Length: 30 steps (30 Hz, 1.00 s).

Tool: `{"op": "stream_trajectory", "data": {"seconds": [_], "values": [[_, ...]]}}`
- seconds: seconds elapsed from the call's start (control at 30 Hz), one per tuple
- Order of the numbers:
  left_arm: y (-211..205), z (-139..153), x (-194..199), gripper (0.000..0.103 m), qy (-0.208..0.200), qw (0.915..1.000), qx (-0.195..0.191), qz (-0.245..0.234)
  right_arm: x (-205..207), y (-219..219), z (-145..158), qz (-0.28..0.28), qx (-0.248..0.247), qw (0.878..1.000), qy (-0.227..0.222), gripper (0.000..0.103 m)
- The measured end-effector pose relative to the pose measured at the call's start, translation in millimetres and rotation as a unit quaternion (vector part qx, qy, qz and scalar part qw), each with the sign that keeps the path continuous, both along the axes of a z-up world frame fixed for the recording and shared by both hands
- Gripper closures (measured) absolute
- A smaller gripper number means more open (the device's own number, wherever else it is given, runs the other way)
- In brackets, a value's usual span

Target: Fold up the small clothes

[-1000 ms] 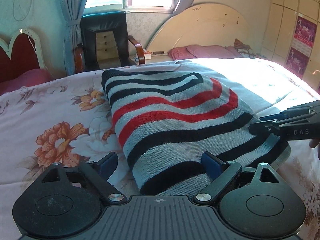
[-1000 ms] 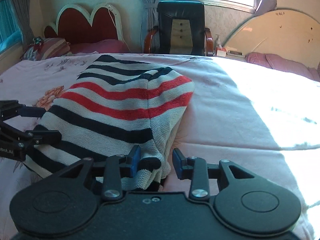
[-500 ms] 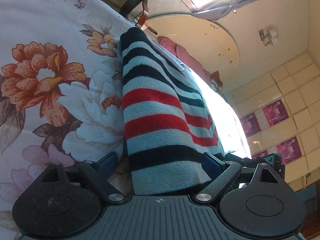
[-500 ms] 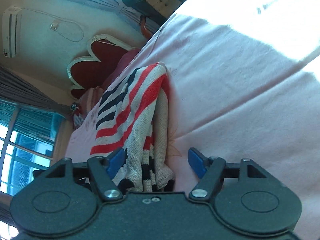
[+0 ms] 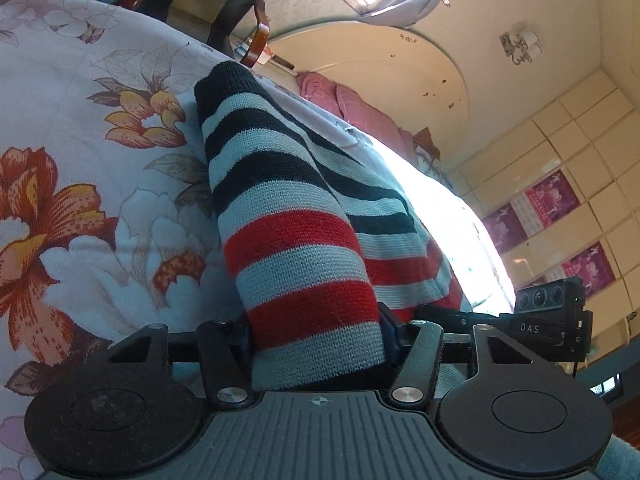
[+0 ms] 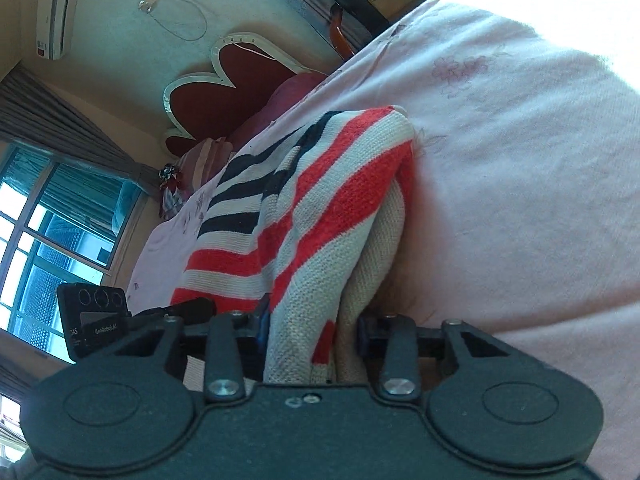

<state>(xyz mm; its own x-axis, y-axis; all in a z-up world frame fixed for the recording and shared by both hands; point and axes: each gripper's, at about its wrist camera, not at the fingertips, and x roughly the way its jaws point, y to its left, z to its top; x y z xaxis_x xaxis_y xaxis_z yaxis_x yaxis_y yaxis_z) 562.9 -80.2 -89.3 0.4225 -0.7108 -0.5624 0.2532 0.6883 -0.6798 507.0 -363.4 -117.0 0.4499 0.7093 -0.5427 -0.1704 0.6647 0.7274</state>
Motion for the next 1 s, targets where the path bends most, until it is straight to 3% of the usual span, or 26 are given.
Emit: {"op": "stream_trajectory", "data": {"seconds": [0.17, 0.33, 0.5, 0.83, 1.0], "values": [[-2, 21, -14, 0.052, -0.023, 0.9995, -0.021, -0.001, -12, 11, 27, 0.003, -0.015, 0.999, -0.042, 0.07], [-9, 51, -28, 0.052, -0.042, 0.9987, -0.014, -0.026, -34, 23, 60, 0.003, -0.05, 0.996, -0.079, 0.07], [10, 81, -59, 0.052, -0.062, 0.9973, -0.02, -0.033, -62, 29, 87, 0.0, -0.058, 0.993, -0.103, 0.07], [109, 131, -149, 0.052, -0.099, 0.9949, -0.009, -0.02, -122, 111, 129, 0.011, -0.069, 0.987, -0.142, 0.07], [176, 132, -171, 0.052, -0.098, 0.9952, 0.002, -0.003, -137, 168, 129, 0.03, -0.06, 0.987, -0.147, 0.07]]}}
